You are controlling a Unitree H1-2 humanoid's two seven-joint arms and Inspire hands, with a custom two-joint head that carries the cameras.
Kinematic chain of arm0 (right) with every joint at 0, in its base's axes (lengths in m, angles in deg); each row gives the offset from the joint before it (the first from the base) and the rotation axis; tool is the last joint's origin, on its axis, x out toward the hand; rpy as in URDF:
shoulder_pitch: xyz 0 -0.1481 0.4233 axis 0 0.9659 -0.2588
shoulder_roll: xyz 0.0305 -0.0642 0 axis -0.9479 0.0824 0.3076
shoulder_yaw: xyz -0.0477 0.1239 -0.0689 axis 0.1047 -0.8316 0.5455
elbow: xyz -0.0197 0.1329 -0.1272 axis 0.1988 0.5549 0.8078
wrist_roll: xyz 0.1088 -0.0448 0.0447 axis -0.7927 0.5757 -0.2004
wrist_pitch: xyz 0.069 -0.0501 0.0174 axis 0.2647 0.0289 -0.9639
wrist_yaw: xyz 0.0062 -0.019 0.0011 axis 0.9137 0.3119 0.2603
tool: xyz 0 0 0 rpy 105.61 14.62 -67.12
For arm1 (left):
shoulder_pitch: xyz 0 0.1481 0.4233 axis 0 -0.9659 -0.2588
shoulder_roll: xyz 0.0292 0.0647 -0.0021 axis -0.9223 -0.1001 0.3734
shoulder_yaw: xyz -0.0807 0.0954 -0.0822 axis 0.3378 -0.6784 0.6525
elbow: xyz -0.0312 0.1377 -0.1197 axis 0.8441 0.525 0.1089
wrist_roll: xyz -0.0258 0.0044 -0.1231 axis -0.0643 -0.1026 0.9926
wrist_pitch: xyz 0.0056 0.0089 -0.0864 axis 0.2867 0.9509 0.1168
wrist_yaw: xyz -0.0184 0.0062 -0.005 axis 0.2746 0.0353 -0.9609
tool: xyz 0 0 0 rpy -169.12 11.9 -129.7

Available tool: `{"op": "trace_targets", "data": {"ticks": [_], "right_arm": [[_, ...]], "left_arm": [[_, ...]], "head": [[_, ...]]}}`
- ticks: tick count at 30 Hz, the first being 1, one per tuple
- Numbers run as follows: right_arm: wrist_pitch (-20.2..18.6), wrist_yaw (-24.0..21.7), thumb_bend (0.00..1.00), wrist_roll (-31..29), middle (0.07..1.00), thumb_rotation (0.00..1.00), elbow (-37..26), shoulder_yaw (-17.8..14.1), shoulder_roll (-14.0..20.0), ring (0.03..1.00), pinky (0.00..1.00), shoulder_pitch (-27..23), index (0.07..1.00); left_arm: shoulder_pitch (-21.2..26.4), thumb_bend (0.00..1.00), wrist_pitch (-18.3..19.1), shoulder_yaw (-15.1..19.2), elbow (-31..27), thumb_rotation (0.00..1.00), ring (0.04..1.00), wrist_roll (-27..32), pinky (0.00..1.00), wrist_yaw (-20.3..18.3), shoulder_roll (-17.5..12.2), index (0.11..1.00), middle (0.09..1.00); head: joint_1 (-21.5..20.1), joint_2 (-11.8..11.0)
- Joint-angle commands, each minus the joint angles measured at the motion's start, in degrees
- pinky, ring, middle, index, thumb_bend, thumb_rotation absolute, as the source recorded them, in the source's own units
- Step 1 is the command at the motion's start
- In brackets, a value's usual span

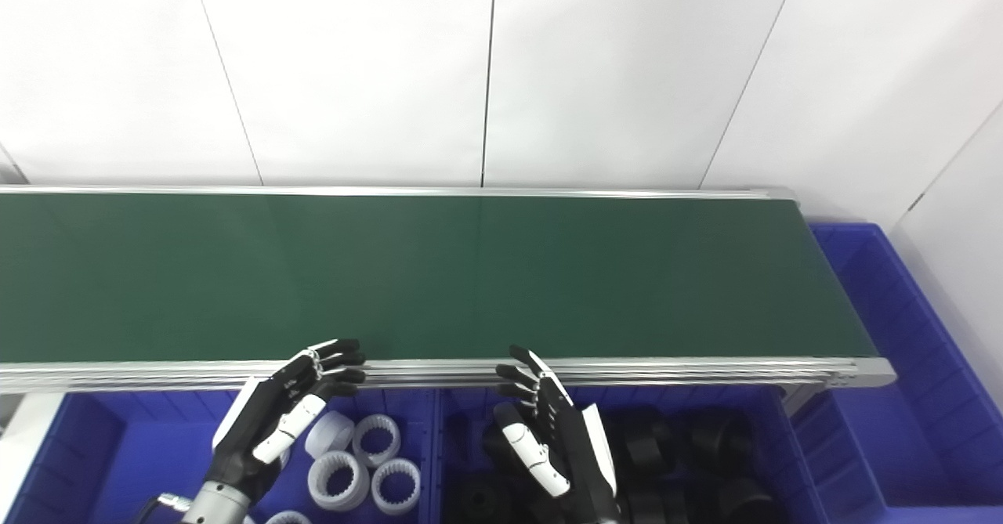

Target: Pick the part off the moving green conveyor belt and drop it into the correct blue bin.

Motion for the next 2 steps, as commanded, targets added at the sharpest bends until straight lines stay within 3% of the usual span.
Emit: {"op": "trace_targets", "data": {"ticks": [1,2], "right_arm": [[0.2,-0.4,0.62,-0.2,0.794,0.76,-2.1,0.0,-0.1,0.744,0.67,-0.4,0.878],[0.2,-0.4,0.62,-0.1,0.792,0.76,-2.2,0.1,-0.1,0.742,0.67,-0.3,0.878]], "left_arm": [[0.4,0.71,-0.6,0.0,-1.9,0.67,0.708,-0.2,0.68,0.2,0.1,0.772,0.762],[0.4,0.71,-0.7,-0.1,-1.8,0.65,0.710,-0.3,0.67,0.2,0.1,0.773,0.765]], "head": [[0.1,-0.1],[0.3,-0.1]]}}
